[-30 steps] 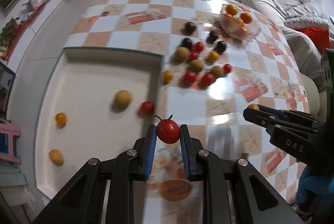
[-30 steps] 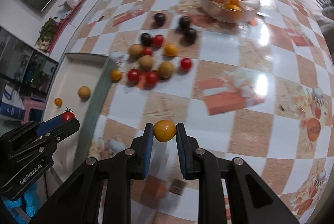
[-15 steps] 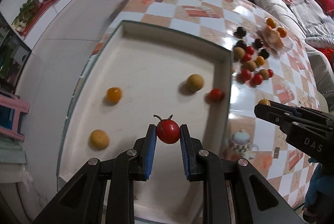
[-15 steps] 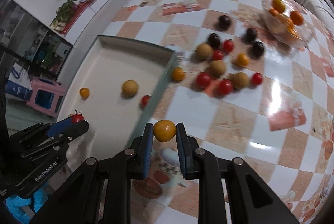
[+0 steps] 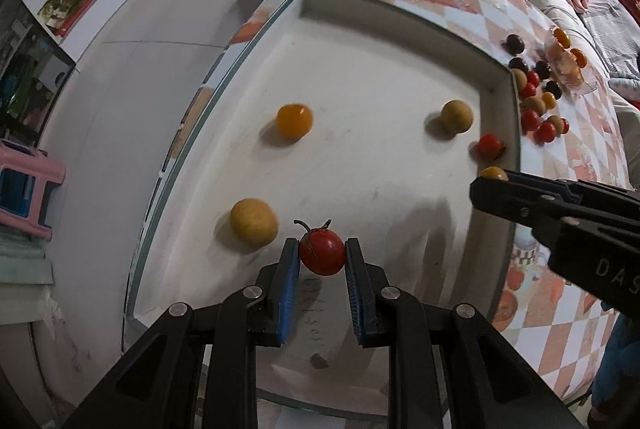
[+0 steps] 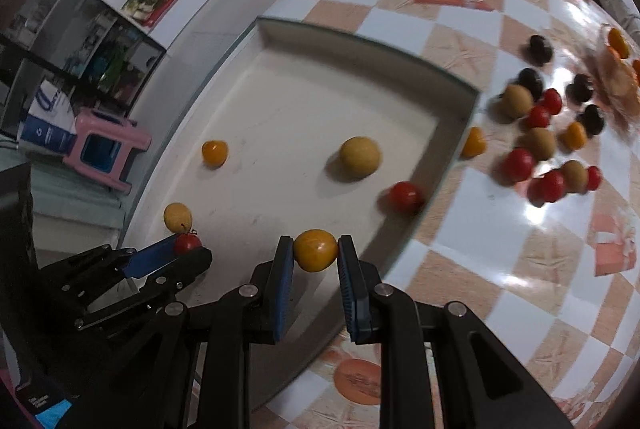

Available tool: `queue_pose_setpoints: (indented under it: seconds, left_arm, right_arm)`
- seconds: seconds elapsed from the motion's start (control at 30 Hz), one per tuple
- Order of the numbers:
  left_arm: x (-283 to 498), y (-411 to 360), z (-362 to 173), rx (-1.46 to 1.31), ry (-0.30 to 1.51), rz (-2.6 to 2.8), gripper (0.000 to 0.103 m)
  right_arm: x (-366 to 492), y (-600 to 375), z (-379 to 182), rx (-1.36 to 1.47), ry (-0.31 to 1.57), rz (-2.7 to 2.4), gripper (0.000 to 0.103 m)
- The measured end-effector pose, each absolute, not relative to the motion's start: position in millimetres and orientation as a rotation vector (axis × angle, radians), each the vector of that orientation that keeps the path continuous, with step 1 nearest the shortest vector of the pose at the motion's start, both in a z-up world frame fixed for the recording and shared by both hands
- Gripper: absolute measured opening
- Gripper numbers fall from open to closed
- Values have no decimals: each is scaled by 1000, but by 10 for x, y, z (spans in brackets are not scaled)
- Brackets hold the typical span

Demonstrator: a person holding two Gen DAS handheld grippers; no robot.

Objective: Organize fruits
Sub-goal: 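Carry both tomatoes over the white tray and open both tools to release them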

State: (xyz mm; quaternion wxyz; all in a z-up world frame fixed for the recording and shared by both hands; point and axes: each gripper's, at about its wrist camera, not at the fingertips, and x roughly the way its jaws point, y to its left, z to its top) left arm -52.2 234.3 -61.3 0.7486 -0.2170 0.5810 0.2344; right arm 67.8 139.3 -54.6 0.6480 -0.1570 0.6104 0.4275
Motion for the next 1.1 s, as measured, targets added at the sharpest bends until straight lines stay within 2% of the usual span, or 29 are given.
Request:
queue_pose_setpoints:
  seconds: [0.6,0.7,0.73,0.77,0.8,0.97,1.1]
  left_arm:
    - [-556,2352,-772,-459,1317,519,24]
    - [-551,2356,-770,-451,1325,523,27]
    - [-528,2352,-777,-455,1327,521,42]
    - [-517,2349,-777,-458,1327,527,66]
    - [-519,2345,-762,-452,1318,546,73]
    - [-500,2320,-733,-453,1313,546,75]
    - [-466,2292,-723,-444,1320,547,75]
  right_arm:
    - [561,1529,-782,-432,1439,958,26]
    - [564,1533,-785,-427,1441,964,49]
    - [580,1516,-778,-415,1441,979,52]
    - [572,1521,-763,-420,1435,983,53]
    - [560,1532,-760,-425,1429,984,56]
    - [570,1518,-714,-413,1423,996,63]
    - [598,1488,-611,-391,1404,1005,83]
